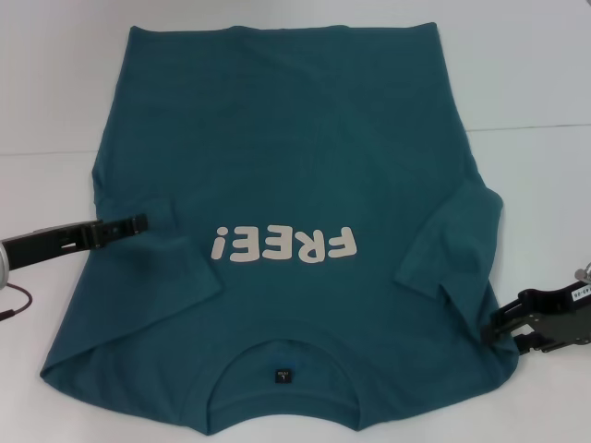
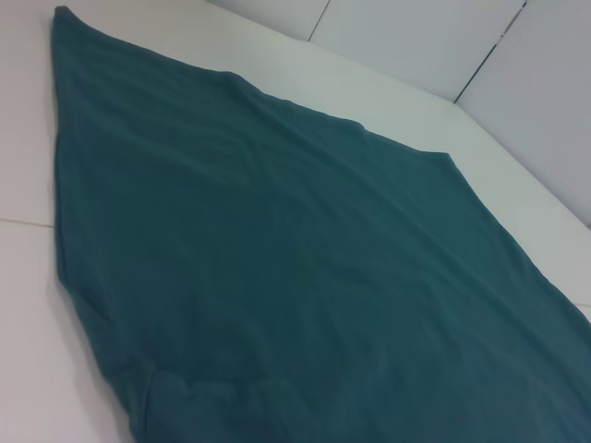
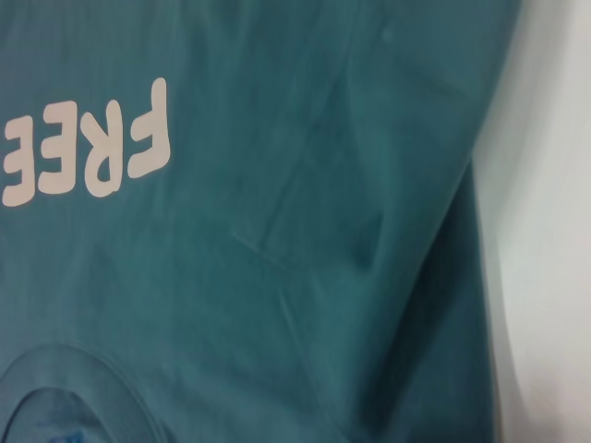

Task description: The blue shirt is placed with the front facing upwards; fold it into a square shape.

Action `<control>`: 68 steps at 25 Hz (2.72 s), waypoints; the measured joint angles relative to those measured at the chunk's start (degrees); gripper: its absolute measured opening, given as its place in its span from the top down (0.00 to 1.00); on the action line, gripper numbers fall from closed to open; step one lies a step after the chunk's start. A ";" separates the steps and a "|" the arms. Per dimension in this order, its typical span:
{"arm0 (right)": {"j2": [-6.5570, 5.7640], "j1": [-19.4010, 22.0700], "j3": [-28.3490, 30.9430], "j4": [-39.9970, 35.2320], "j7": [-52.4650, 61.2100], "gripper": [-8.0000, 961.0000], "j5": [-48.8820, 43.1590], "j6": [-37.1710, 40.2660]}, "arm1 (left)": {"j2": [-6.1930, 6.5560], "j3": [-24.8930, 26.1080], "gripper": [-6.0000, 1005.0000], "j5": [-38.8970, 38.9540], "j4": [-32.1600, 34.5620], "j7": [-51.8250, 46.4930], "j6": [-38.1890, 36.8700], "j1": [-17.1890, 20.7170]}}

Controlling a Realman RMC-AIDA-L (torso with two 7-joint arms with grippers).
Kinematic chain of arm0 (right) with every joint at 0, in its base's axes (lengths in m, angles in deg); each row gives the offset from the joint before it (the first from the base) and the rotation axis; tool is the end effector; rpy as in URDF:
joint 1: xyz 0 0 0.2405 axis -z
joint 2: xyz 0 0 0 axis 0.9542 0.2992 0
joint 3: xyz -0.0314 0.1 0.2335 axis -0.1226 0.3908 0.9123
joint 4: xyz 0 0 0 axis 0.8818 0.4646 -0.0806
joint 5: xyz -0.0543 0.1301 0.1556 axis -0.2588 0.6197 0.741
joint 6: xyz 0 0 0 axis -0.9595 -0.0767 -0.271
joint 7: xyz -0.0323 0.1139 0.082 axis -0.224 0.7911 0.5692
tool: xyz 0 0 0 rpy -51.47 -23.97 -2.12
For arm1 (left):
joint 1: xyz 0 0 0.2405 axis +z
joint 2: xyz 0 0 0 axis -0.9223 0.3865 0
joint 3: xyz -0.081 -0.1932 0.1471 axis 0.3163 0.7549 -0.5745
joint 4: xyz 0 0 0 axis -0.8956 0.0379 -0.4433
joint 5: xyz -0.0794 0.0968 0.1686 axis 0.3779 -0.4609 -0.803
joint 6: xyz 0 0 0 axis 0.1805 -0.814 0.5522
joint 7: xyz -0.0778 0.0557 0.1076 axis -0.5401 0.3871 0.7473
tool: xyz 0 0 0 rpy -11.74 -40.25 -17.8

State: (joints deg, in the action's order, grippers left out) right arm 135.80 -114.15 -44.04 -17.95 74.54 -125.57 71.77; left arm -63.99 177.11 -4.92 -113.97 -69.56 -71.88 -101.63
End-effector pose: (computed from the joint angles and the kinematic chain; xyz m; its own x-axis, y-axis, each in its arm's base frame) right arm 0.3119 0.3588 0.0417 -0.0533 -0.9857 -0.1598 -0.9742 0.0864 -0.2083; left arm -0.2982 0.3943 0.0194 0.4243 0.6635 0.6162 0.9044 -0.3449 -0.2513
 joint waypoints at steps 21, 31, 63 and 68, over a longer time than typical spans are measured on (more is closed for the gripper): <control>0.14 -0.06 0.00 1.85 0.11 0.54 0.08 -1.77 | 0.01 0.00 0.13 0.00 0.00 0.09 0.09 0.26; 0.33 0.44 0.24 1.80 0.15 0.64 1.29 -2.85 | 0.01 -0.01 0.13 0.00 0.00 0.09 0.08 0.43; -0.04 1.03 0.23 1.45 -5.47 0.96 4.86 -3.11 | 0.26 0.59 0.13 0.43 -4.81 -6.50 -4.73 2.13; 0.02 0.80 0.07 1.23 -7.63 0.95 5.44 -3.39 | 2.92 -0.05 0.13 -1.09 -6.69 -15.56 -9.10 3.68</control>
State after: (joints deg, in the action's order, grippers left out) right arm 135.82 -113.35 -43.97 -16.72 66.91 -120.13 68.39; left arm -61.07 177.06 -6.01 -120.66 -85.12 -80.98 -97.95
